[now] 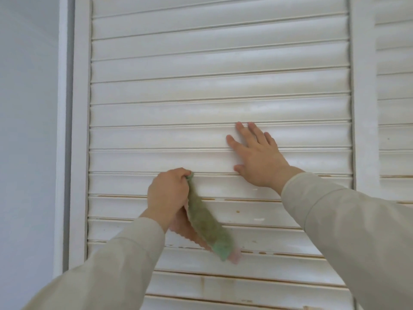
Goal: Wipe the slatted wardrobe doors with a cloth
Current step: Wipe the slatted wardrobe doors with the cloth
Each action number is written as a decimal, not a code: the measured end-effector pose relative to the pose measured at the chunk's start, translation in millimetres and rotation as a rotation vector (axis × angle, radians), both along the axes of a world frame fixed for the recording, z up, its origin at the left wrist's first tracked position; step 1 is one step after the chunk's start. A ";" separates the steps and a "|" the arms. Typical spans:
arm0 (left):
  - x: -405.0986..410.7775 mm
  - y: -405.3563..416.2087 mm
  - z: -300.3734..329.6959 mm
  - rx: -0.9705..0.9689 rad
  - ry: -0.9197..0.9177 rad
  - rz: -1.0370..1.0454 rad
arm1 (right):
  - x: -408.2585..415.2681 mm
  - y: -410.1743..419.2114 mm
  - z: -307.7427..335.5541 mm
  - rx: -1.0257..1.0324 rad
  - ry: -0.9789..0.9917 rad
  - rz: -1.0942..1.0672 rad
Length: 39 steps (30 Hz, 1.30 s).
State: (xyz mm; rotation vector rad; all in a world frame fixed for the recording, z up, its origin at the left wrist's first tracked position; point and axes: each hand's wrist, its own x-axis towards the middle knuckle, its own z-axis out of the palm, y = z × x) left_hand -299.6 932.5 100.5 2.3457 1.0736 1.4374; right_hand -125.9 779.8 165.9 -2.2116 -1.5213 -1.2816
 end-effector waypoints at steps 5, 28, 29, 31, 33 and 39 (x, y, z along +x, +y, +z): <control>35.8 -46.1 6.8 0.000 0.149 -0.027 | -5.3 -2.0 7.7 -0.031 0.034 0.029; 102.2 -120.2 8.8 0.026 0.098 -0.109 | 78.5 -107.9 -17.5 -0.067 0.117 0.202; 96.9 -115.0 6.8 0.000 0.065 -0.082 | 87.8 -116.1 -22.7 -0.017 0.114 0.177; 93.1 -111.9 5.7 -0.015 0.023 -0.035 | 107.0 -134.9 -33.4 0.104 0.083 0.085; 96.0 -117.5 7.4 -0.006 0.027 -0.014 | 120.2 -152.7 -39.0 0.273 0.097 -0.047; 127.6 -164.2 7.1 -0.089 0.112 -0.156 | 124.6 -174.3 -35.8 0.567 0.878 0.059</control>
